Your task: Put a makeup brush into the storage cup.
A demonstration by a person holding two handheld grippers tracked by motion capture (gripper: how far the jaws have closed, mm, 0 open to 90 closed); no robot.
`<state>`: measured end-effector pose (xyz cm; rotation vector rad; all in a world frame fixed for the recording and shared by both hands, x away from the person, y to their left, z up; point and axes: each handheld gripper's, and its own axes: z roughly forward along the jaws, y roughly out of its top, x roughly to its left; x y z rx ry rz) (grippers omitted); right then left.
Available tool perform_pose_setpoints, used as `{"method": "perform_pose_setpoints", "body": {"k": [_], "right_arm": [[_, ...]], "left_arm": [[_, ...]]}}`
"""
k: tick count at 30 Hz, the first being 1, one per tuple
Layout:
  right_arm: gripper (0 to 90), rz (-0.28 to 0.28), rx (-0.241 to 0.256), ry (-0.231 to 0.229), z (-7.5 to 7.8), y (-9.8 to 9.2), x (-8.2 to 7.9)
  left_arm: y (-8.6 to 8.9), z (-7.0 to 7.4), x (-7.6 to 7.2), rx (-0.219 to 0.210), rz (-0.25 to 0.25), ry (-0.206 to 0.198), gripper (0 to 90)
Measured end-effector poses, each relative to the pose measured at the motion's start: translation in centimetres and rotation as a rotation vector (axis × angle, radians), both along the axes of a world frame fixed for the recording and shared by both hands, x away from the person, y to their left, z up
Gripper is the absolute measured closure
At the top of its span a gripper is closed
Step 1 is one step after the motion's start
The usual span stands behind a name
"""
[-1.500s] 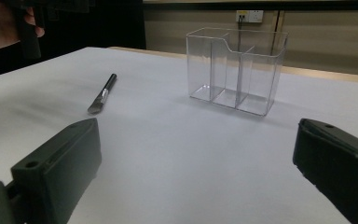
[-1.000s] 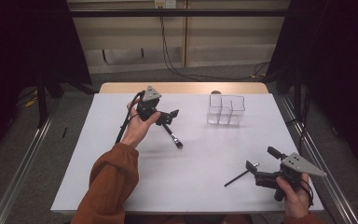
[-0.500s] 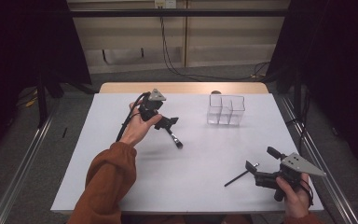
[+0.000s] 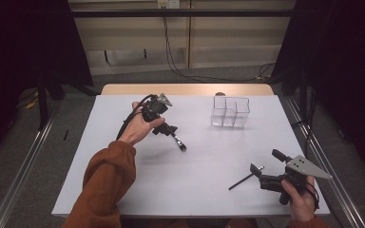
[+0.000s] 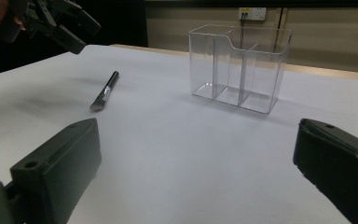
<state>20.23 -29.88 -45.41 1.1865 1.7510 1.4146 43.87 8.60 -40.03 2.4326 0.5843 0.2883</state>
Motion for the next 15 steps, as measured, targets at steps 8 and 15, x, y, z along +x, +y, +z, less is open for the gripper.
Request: {"method": "perform_pose_setpoints", "body": {"k": [8,15], "right_arm": [[0.8,0.005,-0.005,0.005,-0.06,0.02,0.04],[0.8,0.011,-0.010,0.006,-0.07,0.09,0.03]], "left_arm": [[-0.20,-0.24,0.14,0.073,-0.030,0.026,6.1],[-0.45,-0.11,0.27,0.105,-0.090,0.023,6.4]]}}
